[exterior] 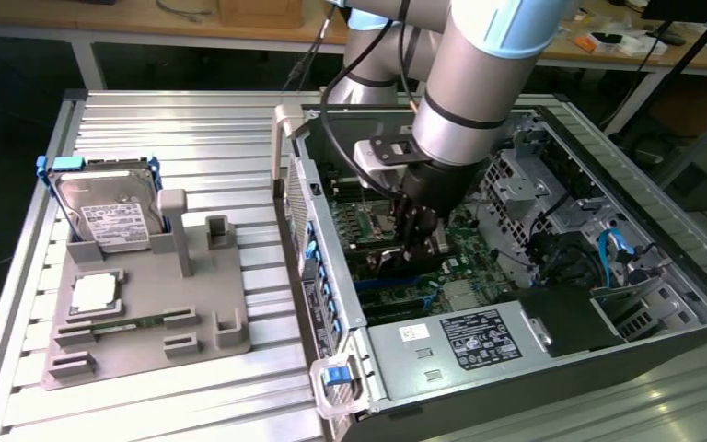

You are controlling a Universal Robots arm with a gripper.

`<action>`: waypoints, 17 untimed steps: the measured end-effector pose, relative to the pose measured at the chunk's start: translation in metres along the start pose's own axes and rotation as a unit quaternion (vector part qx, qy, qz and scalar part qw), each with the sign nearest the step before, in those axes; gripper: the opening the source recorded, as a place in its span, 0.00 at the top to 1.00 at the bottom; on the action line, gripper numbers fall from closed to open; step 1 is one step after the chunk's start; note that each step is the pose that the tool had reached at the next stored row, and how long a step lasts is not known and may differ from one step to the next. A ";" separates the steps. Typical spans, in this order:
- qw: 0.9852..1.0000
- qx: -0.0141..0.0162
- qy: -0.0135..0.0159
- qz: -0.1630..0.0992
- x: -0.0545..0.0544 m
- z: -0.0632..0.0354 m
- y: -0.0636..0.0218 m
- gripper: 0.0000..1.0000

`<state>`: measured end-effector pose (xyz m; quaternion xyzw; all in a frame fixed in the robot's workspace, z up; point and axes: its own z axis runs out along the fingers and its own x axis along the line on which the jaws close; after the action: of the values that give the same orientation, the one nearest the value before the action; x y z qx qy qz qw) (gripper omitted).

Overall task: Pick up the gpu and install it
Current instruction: 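Insert the gpu into the slot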

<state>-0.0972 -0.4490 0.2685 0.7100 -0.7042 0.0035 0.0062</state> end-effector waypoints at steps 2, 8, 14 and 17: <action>1.000 0.000 0.000 0.000 0.000 0.0003 0.0001 0.73; 1.000 0.000 0.000 0.001 0.001 0.0008 0.0002 0.73; 1.000 0.000 0.000 0.001 0.003 0.0008 0.0002 0.73; 1.000 0.000 0.000 0.001 0.003 0.0008 0.0002 0.73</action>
<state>-0.0974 -0.4520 0.2677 0.7093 -0.7049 0.0035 0.0061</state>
